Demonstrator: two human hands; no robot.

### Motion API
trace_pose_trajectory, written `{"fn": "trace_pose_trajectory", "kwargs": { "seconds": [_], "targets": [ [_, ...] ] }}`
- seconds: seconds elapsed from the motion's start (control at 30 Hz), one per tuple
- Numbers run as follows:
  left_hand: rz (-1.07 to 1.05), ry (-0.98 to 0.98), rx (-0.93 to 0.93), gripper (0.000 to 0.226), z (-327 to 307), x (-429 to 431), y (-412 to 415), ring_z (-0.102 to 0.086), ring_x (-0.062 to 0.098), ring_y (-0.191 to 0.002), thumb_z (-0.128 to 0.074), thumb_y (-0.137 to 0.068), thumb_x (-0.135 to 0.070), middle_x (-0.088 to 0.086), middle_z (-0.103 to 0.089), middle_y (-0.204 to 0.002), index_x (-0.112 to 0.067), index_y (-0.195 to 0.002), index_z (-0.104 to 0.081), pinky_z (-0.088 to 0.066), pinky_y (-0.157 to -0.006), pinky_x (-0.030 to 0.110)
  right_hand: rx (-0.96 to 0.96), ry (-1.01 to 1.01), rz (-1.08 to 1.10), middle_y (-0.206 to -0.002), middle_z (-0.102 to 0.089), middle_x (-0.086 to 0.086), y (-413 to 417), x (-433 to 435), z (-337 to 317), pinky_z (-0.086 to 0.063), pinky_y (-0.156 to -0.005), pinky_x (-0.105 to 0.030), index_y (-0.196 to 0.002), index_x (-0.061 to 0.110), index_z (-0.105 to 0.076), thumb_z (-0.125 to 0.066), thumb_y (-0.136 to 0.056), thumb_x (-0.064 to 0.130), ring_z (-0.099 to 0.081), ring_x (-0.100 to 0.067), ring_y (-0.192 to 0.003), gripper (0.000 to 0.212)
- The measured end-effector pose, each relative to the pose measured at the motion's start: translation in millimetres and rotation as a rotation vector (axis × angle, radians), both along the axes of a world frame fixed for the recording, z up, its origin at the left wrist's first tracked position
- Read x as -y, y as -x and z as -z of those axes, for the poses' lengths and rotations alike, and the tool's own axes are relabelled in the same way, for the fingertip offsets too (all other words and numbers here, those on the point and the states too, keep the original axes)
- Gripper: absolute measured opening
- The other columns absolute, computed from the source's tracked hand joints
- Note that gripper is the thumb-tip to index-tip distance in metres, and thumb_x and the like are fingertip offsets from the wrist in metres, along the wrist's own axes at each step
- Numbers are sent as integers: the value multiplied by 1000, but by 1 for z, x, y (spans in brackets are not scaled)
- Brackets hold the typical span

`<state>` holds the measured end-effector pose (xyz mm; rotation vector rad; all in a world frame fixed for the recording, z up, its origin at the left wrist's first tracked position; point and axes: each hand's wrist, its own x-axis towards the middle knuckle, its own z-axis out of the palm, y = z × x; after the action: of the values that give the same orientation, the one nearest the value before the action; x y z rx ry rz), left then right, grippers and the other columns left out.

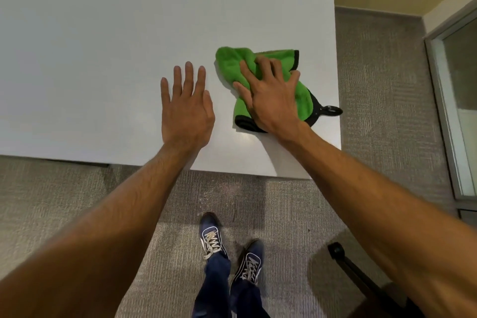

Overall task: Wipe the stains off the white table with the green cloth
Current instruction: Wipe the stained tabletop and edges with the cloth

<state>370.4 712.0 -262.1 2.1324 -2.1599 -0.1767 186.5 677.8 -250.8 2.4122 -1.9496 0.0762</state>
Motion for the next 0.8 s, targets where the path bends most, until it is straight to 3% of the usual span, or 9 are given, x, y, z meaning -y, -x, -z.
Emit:
{"fn": "trace_pose_trajectory", "kwargs": {
  "seconds": [0.23, 0.53, 0.63, 0.8],
  "targets": [
    [3, -1, -14, 57, 2, -2, 0, -2, 28, -161, -13, -110, -32, 7, -7, -173, -18, -165, -9, -3, -130, 51, -9, -48, -98, -149, -49, -4, 29, -108, -1, -36, -89, -49, -149, 32, -45, -35, -101, 61, -47, -30, -131, 56],
    [14, 22, -1, 57, 6, 1, -2, -4, 29, -161, -13, -110, -33, 9, -9, -173, -18, -165, -12, -3, -130, 52, 20, -9, 300, -150, -43, -5, 8, 11, 0, -31, -99, -56, -149, 27, -42, -31, -102, 52, -40, -30, -132, 54],
    [29, 22, -3, 56, 6, 0, -5, -4, 30, -161, -14, -110, -33, 11, -10, -173, -17, -164, -13, -4, -129, 53, 17, 6, 241, -150, -44, -4, -12, -21, 2, -32, -99, -53, -149, 27, -43, -31, -101, 54, -41, -29, -133, 56],
    [70, 54, -31, 58, 6, -1, -7, -11, 37, -159, -15, -109, -32, 18, -17, -170, -10, -162, -19, -8, -128, 58, 2, -38, 120, -153, -44, -4, -11, -110, -3, -35, -95, -53, -152, 27, -41, -46, -95, 53, -42, -30, -136, 62]
  ]
}}
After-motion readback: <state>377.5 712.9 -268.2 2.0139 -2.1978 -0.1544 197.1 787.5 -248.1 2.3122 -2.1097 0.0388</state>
